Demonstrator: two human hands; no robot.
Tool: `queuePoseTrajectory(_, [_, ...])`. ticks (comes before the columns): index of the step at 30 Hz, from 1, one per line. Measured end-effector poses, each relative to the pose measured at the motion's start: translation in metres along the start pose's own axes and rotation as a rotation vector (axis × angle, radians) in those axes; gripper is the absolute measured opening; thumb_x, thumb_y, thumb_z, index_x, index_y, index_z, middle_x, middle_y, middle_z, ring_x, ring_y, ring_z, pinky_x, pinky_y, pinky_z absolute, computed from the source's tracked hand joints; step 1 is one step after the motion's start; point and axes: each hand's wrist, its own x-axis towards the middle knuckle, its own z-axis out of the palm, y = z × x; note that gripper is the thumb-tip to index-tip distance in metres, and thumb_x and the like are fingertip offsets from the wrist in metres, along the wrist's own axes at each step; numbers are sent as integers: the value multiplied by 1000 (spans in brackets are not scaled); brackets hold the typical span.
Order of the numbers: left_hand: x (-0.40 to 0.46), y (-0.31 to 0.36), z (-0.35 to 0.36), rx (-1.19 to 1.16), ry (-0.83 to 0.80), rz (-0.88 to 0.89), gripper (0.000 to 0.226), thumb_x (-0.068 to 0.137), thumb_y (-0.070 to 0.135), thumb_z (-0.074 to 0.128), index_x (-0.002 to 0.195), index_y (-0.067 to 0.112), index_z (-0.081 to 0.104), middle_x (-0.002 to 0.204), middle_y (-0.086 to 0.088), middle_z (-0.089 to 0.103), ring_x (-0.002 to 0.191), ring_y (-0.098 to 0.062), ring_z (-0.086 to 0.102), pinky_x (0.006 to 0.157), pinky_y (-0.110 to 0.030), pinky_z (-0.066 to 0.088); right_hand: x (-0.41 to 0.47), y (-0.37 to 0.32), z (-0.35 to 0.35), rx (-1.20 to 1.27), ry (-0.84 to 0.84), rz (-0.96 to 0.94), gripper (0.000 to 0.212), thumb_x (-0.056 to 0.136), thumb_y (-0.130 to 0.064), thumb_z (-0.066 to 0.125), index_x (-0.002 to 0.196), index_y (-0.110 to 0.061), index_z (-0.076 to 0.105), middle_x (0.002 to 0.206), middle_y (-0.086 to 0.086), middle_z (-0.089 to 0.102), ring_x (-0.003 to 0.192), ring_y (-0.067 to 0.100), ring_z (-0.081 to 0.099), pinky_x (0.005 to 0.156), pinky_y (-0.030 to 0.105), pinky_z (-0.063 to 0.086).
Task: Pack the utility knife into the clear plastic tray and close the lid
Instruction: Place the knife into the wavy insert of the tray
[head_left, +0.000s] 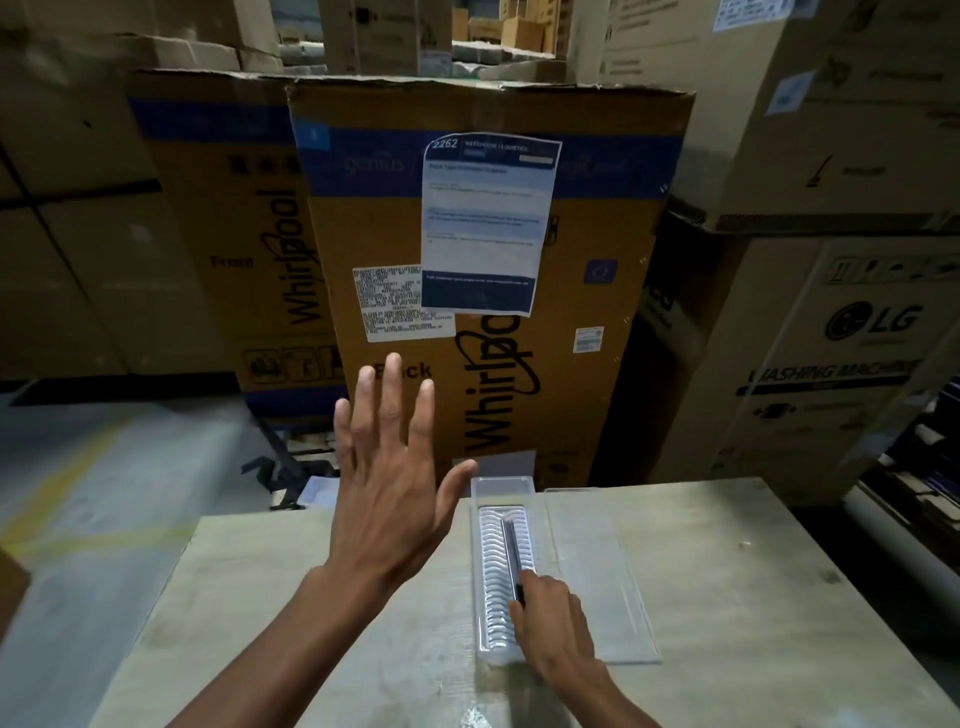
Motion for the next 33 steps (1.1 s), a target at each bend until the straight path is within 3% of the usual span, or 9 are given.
queuePoseTrajectory(8, [-11, -10, 17, 3, -57, -19, 81, 96, 68, 20, 157, 15, 24, 170, -16, -2, 157, -33, -8, 125, -60, 7, 30, -3, 31, -90, -60, 37, 35, 100, -10, 50, 134, -14, 53, 127, 9, 65, 113, 26, 66, 94, 35, 54])
queuePoseTrajectory(33, [-22, -23, 42, -29, -152, -10, 79, 96, 66, 19, 154, 14, 29, 169, -16, 8, 157, -33, -1, 125, -58, 7, 46, 3, 59, -198, -81, 26, 40, 97, -7, 57, 136, -13, 49, 134, 11, 57, 116, 27, 66, 96, 36, 55])
